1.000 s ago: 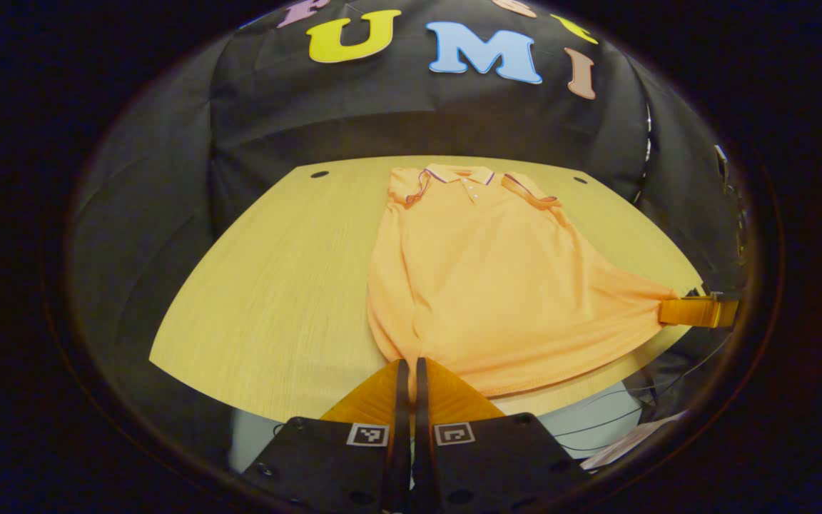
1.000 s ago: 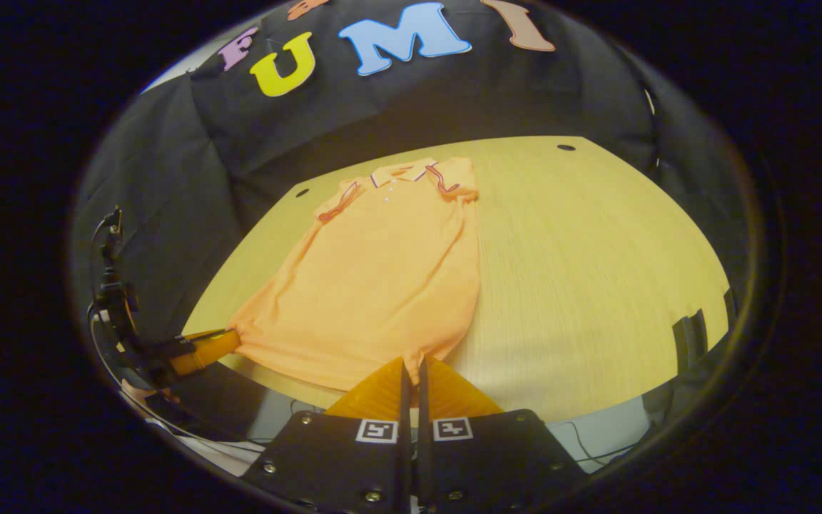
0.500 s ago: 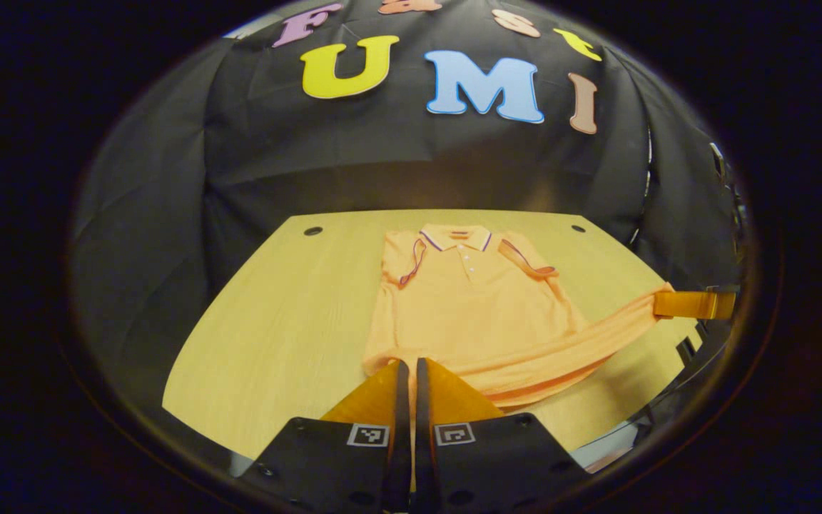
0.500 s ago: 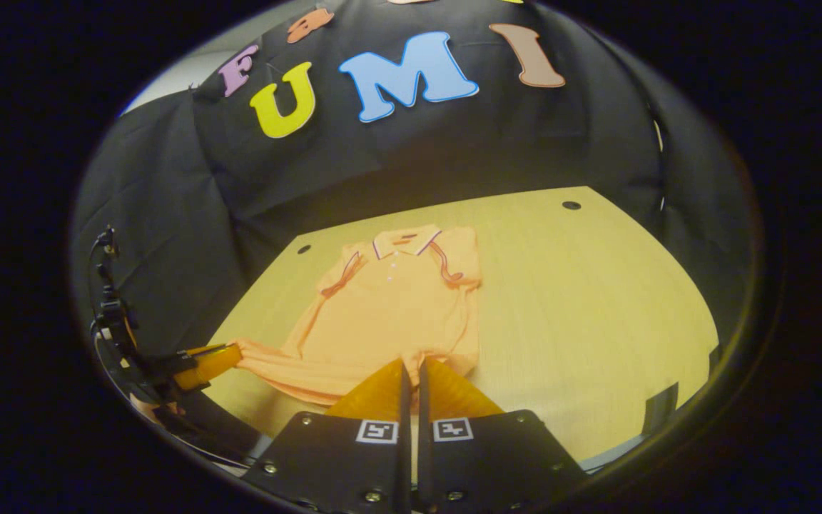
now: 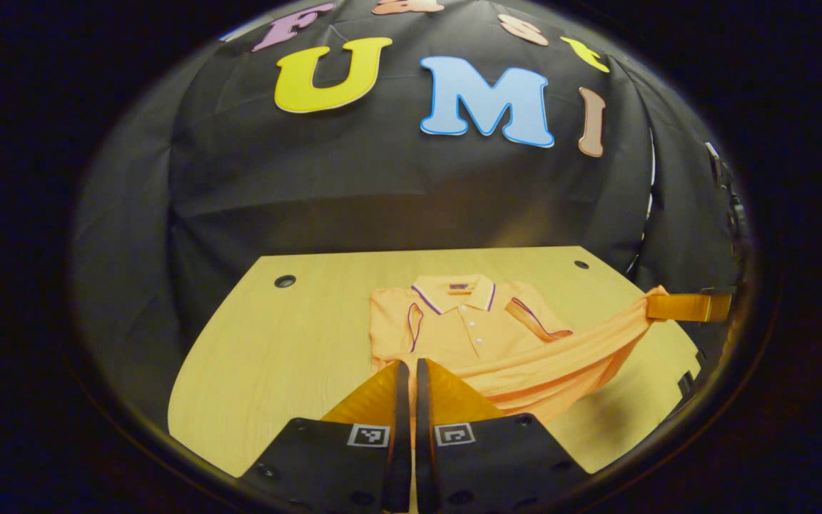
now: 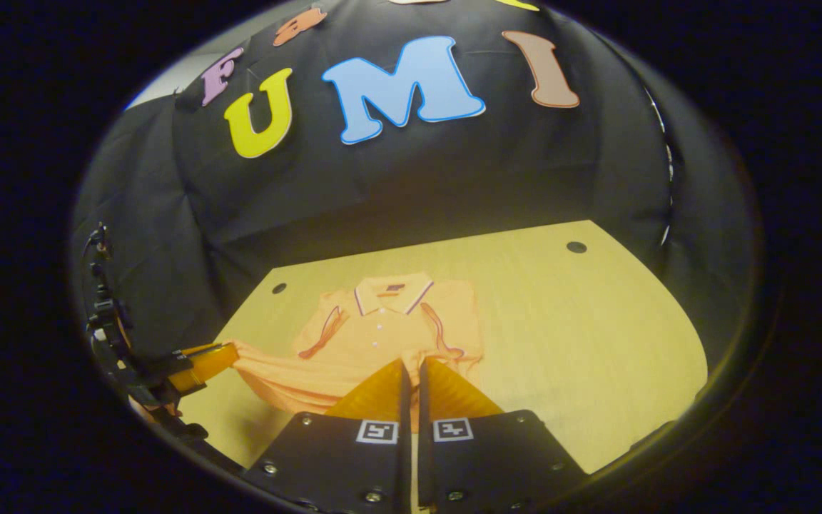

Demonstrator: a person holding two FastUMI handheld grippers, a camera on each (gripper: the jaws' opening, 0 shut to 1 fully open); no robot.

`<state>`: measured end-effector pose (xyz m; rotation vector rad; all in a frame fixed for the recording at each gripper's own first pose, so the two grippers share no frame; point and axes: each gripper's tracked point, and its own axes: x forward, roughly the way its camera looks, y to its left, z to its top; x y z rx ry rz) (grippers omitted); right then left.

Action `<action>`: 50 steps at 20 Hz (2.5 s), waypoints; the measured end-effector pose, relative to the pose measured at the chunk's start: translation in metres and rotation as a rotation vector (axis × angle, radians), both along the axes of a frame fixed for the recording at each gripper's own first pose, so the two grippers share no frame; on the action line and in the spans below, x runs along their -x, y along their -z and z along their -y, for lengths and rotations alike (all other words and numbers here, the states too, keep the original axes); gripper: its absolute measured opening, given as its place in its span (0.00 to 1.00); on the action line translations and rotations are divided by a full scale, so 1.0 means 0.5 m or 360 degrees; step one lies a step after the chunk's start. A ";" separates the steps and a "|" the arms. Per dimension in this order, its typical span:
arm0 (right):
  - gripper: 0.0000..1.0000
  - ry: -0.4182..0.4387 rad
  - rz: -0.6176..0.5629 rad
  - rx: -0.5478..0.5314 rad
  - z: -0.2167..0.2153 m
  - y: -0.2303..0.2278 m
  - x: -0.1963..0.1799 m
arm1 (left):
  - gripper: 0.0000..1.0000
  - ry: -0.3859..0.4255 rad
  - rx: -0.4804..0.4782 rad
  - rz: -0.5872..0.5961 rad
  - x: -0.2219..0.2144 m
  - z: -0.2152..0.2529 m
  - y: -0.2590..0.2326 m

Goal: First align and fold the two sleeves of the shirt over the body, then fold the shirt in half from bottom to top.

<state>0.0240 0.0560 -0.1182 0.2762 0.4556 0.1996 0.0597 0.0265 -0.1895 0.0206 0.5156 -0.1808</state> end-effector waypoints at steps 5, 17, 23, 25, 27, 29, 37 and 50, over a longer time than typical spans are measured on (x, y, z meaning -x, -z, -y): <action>0.04 0.0118 -0.0017 0.0073 0.003 -0.015 -0.127 | 0.09 0.0082 0.0081 0.0040 -0.160 0.009 0.003; 0.04 0.0203 -0.0010 0.0245 0.004 -0.006 -0.417 | 0.09 0.0167 0.0004 0.0246 -0.454 0.027 0.027; 0.04 0.0228 -0.0029 0.0282 0.004 0.040 -0.484 | 0.09 0.0091 0.0018 0.0307 -0.498 0.034 0.064; 0.04 0.0213 -0.0050 0.0302 -0.001 0.061 -0.494 | 0.09 0.0057 0.0018 0.0305 -0.509 0.026 0.083; 0.04 0.0202 -0.0070 0.0335 -0.003 0.085 -0.507 | 0.09 0.0037 0.0012 0.0284 -0.515 0.020 0.108; 0.04 0.0187 -0.0094 0.0353 -0.010 0.104 -0.513 | 0.09 0.0028 -0.0007 0.0256 -0.521 0.013 0.132; 0.11 0.0172 -0.0203 0.0447 -0.021 0.142 -0.502 | 0.13 0.0072 0.0043 0.0227 -0.518 0.014 0.144; 0.91 0.0119 -0.0035 0.0487 -0.040 0.042 -0.376 | 0.78 0.0096 0.0087 0.0365 -0.390 0.019 -0.005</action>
